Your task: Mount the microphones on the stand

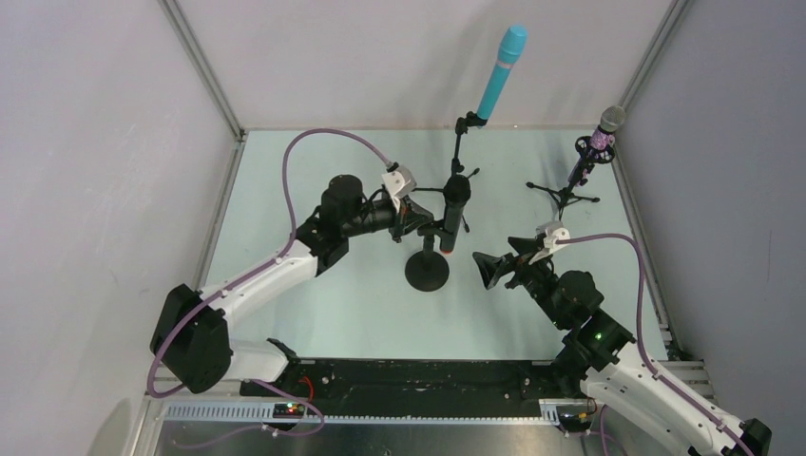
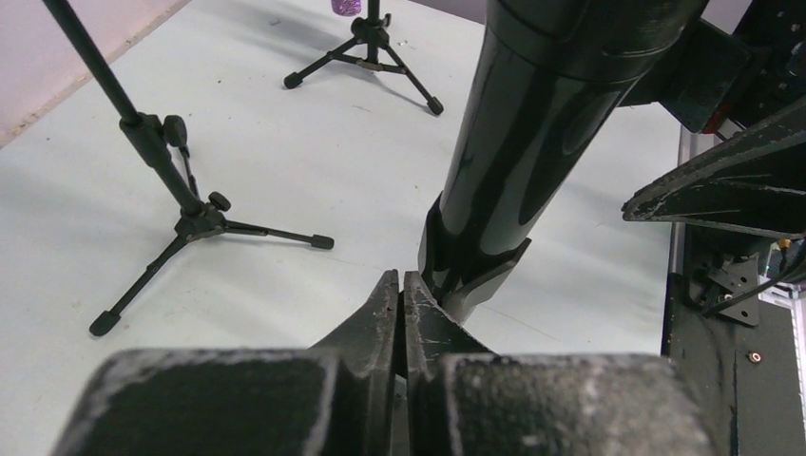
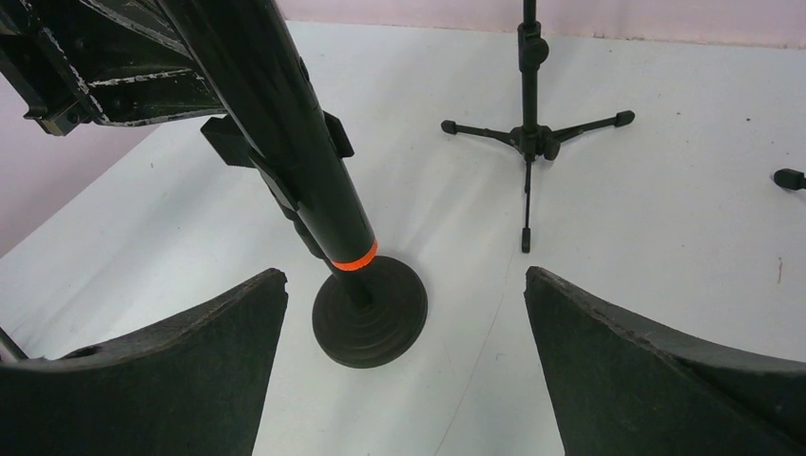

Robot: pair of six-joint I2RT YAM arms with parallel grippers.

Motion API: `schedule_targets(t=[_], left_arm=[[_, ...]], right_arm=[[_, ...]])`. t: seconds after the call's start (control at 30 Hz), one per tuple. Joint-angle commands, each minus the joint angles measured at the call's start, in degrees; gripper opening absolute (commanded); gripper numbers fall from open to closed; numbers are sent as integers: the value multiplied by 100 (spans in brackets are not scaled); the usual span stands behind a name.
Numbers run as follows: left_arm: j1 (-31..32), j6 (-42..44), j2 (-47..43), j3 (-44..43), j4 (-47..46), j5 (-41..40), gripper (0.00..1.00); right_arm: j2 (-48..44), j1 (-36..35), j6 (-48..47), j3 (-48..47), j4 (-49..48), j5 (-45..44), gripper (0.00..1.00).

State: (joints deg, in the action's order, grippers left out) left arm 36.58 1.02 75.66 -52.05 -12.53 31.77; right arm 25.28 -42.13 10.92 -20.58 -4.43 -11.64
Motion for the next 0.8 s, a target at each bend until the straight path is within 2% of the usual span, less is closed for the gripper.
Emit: schedule_targets(t=[0.0, 0.1, 0.17, 0.27, 0.5, 0.67, 0.77], left_arm=[[20, -15, -134, -72, 428, -329, 12], [15, -130, -273, -229, 288, -439, 25], [16, -252, -394, -312, 167, -531, 39], [11, -407, -639, -377, -31, -625, 49], [-34, -786, -1245, -118, -473, -776, 82], [-149, -1196, -1758, 297, -921, -1022, 99], [-227, -1449, -2040, 586, -1163, -1329, 100]], right_arm=[[-36, 34, 47, -8, -46, -102, 100], [-32, 34, 58, -8, -49, -81, 100], [-30, 37, 70, -10, -52, -69, 100], [-43, 33, 78, -8, -35, -46, 100], [-122, 36, 84, -8, 69, -66, 100], [-160, 39, 131, -8, 103, -42, 100], [-191, 38, 164, -8, 123, -17, 100]])
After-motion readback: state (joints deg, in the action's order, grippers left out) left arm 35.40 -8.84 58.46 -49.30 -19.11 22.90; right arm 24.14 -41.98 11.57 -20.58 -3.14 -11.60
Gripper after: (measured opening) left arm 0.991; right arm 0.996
